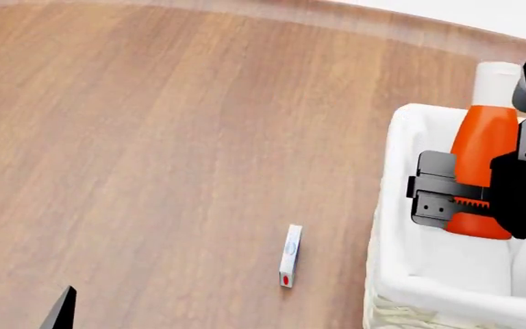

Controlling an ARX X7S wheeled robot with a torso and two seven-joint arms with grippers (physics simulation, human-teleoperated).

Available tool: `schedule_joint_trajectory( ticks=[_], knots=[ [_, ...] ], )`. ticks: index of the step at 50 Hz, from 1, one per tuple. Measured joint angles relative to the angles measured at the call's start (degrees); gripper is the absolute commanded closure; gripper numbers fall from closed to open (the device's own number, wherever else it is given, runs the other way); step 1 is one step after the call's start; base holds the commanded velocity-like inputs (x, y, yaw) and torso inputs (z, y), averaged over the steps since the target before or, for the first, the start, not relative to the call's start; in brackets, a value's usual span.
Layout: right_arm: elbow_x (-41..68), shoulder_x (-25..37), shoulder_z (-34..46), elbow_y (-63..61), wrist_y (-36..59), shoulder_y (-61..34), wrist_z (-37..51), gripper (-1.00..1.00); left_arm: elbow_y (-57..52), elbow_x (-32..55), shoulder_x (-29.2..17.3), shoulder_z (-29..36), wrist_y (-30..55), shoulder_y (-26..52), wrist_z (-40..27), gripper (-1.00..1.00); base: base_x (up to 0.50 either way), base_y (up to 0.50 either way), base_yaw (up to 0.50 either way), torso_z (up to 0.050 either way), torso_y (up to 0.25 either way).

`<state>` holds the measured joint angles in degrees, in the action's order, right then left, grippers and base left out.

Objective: Pick up the ketchup, and put it in the basket.

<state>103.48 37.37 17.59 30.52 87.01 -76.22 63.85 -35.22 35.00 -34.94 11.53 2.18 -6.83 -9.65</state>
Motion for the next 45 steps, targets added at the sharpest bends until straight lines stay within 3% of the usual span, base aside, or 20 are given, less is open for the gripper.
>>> schedule_joint_trajectory(
  ticks=[29,45],
  knots=[
    [-16.9,-0.3,11.5,8.4,-7.4,-2.8,-21.2,1.00,0.4,0.2,-0.1,0.1,-0.9,-0.2,0.5,-1.00,0.00,0.00,0.00,0.000,0.000],
    [-21.0,-0.5,15.2,9.9,-8.8,-3.4,-25.9,1.00,0.9,0.0,-0.1,0.5,-1.1,-0.1,0.7,-1.00,0.00,0.00,0.00,0.000,0.000]
  ],
)
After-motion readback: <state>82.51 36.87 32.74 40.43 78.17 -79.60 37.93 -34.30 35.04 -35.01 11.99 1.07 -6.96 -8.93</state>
